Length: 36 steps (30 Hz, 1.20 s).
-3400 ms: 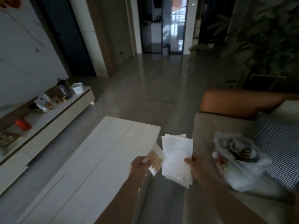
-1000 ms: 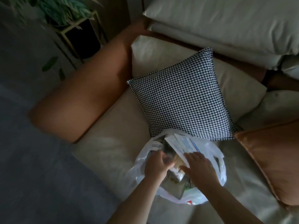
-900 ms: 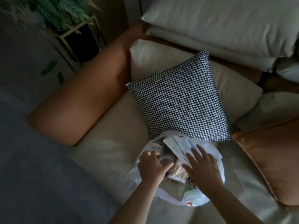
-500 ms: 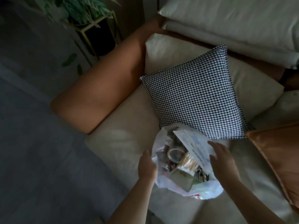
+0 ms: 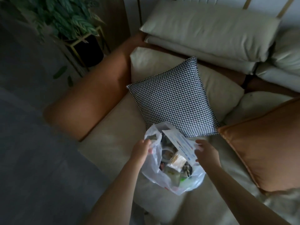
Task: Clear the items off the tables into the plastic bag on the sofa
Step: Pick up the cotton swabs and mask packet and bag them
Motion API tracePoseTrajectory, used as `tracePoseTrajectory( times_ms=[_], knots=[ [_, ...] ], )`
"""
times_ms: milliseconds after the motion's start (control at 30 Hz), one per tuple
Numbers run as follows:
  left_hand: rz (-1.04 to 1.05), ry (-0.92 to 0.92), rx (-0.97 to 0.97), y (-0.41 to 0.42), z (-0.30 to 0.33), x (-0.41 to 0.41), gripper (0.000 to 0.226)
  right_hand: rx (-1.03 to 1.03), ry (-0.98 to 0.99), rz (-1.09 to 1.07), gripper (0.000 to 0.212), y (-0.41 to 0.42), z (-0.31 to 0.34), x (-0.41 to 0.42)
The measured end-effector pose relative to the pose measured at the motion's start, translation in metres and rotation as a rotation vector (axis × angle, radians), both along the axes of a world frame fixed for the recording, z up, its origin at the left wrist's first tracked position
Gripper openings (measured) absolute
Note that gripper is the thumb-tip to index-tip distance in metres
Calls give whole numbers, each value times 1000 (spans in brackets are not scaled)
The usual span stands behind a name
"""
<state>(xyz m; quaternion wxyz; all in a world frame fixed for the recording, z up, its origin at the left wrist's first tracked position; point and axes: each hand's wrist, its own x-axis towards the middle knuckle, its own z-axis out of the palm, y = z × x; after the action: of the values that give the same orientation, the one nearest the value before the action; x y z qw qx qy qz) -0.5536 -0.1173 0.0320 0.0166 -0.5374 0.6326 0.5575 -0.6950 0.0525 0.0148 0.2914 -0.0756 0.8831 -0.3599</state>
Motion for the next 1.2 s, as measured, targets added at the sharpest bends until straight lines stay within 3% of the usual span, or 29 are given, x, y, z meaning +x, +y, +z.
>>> tracePoseTrajectory(
  times_ms=[67,167,300,367,467,533,633,800,1000,1200],
  knots=[
    [-147,-50,-31,3,12,0,55,29,5,26,42,8,8,-7],
    [-304,-124,-105,3,27,-4,32,18,66,75,36,13,25,-18],
    [-105,-1,-206,0,64,-15,30,-73,163,47,32,0,65,-33],
    [-14,101,-203,3,84,-22,44,-148,189,26,30,-6,85,-38],
    [-47,152,-243,4,107,-36,40,-200,244,32,26,-11,109,-43],
    [-119,121,-295,2,118,-44,25,-202,261,38,27,-15,118,-46],
    [-268,18,-347,-2,122,-46,21,-142,259,94,32,-21,121,-48],
    [-344,-158,-339,-5,102,-31,30,14,231,164,32,-12,96,-32],
    [-378,-230,-338,-7,93,-20,34,1,154,145,33,-6,85,-32],
    [-396,-275,-363,-9,90,-26,32,146,179,395,30,-8,77,-23]
  ],
)
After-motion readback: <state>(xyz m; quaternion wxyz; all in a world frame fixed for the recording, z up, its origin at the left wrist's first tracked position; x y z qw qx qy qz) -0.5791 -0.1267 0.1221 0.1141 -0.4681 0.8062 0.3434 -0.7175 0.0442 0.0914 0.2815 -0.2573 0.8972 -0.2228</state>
